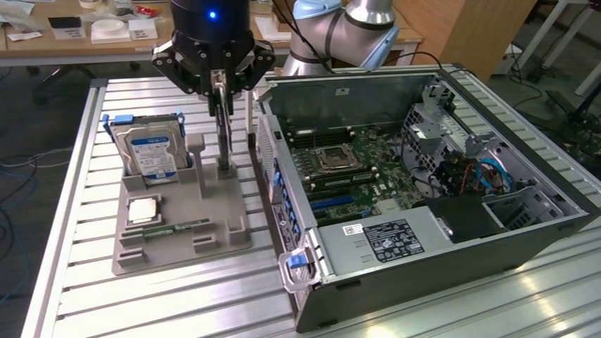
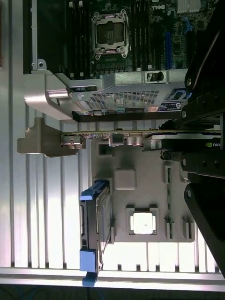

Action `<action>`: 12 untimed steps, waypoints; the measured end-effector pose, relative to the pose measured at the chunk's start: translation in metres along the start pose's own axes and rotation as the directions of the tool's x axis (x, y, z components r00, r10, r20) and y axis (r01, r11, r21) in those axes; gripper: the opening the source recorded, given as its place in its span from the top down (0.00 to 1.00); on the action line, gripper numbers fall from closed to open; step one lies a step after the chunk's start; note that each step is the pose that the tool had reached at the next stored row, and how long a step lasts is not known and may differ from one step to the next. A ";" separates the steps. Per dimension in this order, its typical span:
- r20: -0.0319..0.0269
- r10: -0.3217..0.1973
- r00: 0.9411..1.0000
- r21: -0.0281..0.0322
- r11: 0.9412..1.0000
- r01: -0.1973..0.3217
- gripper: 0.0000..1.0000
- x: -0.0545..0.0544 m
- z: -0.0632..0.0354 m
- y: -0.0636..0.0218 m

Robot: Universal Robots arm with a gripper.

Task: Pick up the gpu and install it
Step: 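Pick up the gpu and move the gpu toward the slot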

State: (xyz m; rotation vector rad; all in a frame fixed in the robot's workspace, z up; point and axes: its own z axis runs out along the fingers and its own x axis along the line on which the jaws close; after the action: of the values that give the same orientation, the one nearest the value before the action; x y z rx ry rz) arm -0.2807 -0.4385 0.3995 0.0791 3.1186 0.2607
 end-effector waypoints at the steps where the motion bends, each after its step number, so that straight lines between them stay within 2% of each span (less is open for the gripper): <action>1: 0.000 0.000 1.000 0.000 1.000 0.000 0.73 0.000 0.0000 0.0000; 7: 0.000 0.000 1.000 0.000 1.000 0.000 0.73 -0.003 -0.0003 0.0003; 12: -0.001 0.000 1.000 -0.003 1.000 0.000 0.73 -0.011 -0.0023 0.0010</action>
State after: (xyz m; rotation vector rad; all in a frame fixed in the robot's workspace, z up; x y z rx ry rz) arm -0.2701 -0.4384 0.4020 0.0795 3.1189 0.2656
